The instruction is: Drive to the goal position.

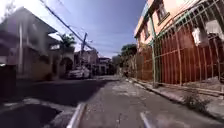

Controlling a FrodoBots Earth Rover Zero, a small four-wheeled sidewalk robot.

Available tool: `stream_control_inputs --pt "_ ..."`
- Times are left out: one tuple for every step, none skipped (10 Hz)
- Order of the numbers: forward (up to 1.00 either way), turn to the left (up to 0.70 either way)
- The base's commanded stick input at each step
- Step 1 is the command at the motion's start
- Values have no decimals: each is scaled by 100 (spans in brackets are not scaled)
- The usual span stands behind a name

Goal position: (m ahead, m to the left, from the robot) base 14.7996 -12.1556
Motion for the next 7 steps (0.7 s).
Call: stream_control_inputs --pt "85 0" --pt "85 0" --pt "85 0" --pt "85 0" --pt "85 0" --pt "85 0" --pt "85 0"
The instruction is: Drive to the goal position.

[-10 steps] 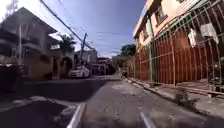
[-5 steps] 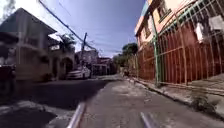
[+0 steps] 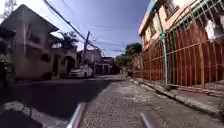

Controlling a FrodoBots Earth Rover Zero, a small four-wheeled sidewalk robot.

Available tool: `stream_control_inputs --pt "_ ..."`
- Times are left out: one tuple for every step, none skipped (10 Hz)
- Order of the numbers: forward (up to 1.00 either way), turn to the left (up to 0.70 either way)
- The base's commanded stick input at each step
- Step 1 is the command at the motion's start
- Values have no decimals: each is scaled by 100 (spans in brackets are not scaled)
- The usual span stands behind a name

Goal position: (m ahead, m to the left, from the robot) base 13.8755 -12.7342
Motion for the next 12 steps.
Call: stream_control_inputs --pt "85 0" --pt "85 0" --pt "85 0" --pt "85 0" --pt "85 0" --pt "85 0" --pt "85 0" --pt "85 0" --pt "85 0" --pt "85 0" --pt "85 0" --pt "85 0"
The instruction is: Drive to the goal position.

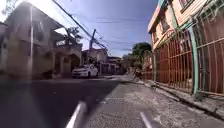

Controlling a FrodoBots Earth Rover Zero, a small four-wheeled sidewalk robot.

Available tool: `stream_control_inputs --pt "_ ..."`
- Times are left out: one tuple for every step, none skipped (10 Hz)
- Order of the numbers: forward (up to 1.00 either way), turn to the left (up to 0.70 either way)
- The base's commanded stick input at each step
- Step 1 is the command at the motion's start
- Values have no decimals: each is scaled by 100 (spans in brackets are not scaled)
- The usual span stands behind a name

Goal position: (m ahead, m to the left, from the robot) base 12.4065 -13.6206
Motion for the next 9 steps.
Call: stream_control_inputs --pt "85 0" --pt "85 0" --pt "85 0" --pt "85 0" --pt "85 0" --pt "85 0" --pt "85 0" --pt "85 0" --pt "85 0"
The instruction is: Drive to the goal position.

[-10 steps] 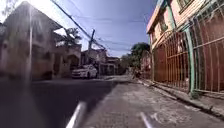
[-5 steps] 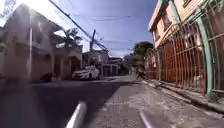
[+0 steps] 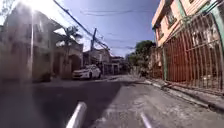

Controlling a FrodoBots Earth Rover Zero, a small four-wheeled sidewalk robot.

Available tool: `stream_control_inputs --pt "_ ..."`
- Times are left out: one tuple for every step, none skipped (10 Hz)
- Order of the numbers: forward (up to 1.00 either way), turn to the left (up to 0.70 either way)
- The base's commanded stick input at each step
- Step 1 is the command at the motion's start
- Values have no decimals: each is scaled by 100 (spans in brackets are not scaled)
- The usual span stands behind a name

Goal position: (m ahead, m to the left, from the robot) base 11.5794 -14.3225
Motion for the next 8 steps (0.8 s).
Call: stream_control_inputs --pt "85 -5" --pt "85 -27" --pt "85 -34" --pt "85 -34" --pt "85 -34" --pt "85 -34" --pt "85 -34" --pt "85 -34"
